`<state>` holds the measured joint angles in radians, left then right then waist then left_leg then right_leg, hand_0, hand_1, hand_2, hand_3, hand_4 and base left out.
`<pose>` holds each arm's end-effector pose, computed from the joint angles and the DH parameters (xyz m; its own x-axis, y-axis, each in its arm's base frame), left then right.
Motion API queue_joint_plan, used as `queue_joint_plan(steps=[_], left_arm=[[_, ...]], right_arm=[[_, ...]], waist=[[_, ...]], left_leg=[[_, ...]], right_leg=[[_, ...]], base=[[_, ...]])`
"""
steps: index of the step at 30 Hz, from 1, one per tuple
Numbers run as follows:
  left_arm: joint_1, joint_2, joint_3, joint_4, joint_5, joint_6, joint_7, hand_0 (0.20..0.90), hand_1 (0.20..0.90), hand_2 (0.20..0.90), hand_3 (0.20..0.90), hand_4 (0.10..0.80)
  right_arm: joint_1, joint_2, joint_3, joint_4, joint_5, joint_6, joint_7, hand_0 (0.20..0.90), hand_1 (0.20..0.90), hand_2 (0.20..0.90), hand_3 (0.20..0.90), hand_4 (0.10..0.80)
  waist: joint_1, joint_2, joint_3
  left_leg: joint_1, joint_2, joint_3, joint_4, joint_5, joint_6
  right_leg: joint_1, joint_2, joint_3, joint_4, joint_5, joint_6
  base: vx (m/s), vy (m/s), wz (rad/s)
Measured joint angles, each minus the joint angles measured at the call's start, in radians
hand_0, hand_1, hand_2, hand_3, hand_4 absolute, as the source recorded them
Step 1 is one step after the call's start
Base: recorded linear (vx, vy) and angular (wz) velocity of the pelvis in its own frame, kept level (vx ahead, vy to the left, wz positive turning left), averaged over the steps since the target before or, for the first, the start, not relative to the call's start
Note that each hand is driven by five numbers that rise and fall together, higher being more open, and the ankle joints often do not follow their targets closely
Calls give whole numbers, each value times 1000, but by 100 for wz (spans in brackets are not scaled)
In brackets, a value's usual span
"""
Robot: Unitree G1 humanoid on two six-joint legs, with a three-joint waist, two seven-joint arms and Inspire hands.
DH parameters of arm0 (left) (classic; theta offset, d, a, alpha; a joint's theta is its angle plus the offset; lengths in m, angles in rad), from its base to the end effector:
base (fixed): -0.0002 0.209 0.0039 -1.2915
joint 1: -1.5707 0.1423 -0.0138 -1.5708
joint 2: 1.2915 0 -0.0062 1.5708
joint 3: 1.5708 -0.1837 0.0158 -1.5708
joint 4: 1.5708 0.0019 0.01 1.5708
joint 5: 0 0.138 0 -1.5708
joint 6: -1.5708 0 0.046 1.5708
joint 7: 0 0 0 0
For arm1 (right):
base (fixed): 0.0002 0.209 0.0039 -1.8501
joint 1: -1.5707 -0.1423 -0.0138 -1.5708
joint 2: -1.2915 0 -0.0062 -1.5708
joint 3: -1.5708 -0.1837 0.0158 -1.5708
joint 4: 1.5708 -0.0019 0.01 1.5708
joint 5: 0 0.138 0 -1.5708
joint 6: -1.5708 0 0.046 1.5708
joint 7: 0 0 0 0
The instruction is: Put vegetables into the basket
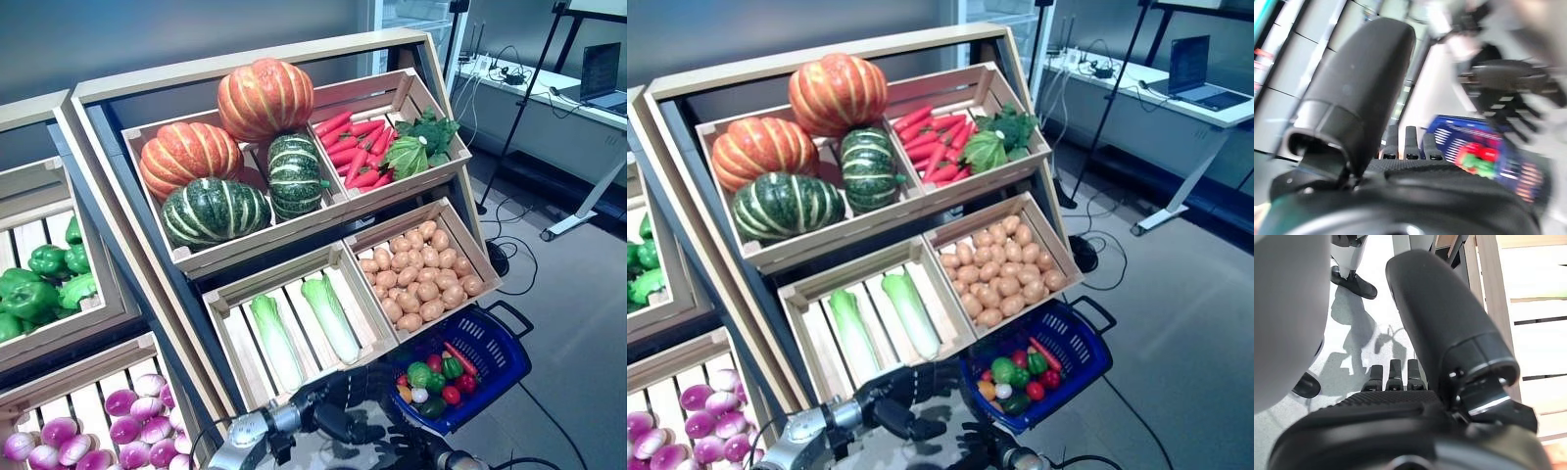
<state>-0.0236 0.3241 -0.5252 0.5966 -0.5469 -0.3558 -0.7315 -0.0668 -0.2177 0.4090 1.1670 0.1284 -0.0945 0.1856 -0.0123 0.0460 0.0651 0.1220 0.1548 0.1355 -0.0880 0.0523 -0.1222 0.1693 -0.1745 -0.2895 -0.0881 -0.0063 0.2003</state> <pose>0.1611 0.1641 -0.0513 0.5560 -0.8123 -0.1761 0.7474 0.5813 -0.3217 0.1051 -0.1917 -0.1112 0.4367 0.1670 -0.8840 -0.3803 0.9248 -0.0132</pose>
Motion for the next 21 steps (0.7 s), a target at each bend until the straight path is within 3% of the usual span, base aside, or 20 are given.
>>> queue_joint_plan(steps=[4,6,8,11,13,14,16,21], left_arm=[[-3,51,44,-129,5,2,87,900,900,900,900,800],[-9,85,102,-195,50,2,183,900,900,900,900,800],[-17,111,170,-238,154,-3,296,900,900,900,900,800],[-57,194,224,-241,450,-23,537,900,900,900,900,800],[-76,248,225,-240,600,-26,632,900,900,900,900,800],[-88,293,225,-240,752,-36,724,900,900,900,900,800],[-102,332,221,-236,875,-47,794,900,900,900,900,800],[-173,409,96,-208,1168,-74,976,900,900,900,900,800]], right_arm=[[3,-6,-3,-11,0,0,0,900,900,900,900,800],[5,-8,-4,-14,0,0,0,900,900,900,900,800],[10,-9,-6,-16,1,-1,0,900,900,900,900,800],[30,-17,-10,-36,6,-6,0,900,900,900,900,800],[35,-19,-12,-36,11,-17,0,900,900,900,900,800],[45,-22,-12,-36,37,-29,0,900,900,900,900,800],[51,-24,-13,-36,37,-42,0,900,900,900,900,800],[55,-38,-11,-36,37,-65,0,900,900,900,900,800]], waist=[[1,3,9],[3,4,11],[4,4,11],[20,6,11],[26,5,11],[30,4,11],[31,4,11],[25,4,11]], left_leg=[[0,0,-2,0,1,0],[-1,0,-9,0,2,-1],[0,0,-19,0,3,-1],[0,0,-23,0,5,-2],[0,0,-24,0,6,-1],[-1,-1,-27,0,7,-1],[-3,-2,-32,0,9,-1],[-12,-4,-42,0,16,1]], right_leg=[[1,0,-1,0,0,0],[6,0,-9,0,0,0],[13,1,-18,0,-1,0],[16,1,-21,-1,-2,-1],[16,1,-22,0,-2,-1],[18,1,-21,0,-2,-1],[17,1,-21,0,-2,-1],[14,0,-17,0,-1,-1]], base=[[4,3,1],[34,14,9],[60,5,13],[65,-14,4],[36,3,3],[14,15,7],[1,17,8],[-3,52,6]])
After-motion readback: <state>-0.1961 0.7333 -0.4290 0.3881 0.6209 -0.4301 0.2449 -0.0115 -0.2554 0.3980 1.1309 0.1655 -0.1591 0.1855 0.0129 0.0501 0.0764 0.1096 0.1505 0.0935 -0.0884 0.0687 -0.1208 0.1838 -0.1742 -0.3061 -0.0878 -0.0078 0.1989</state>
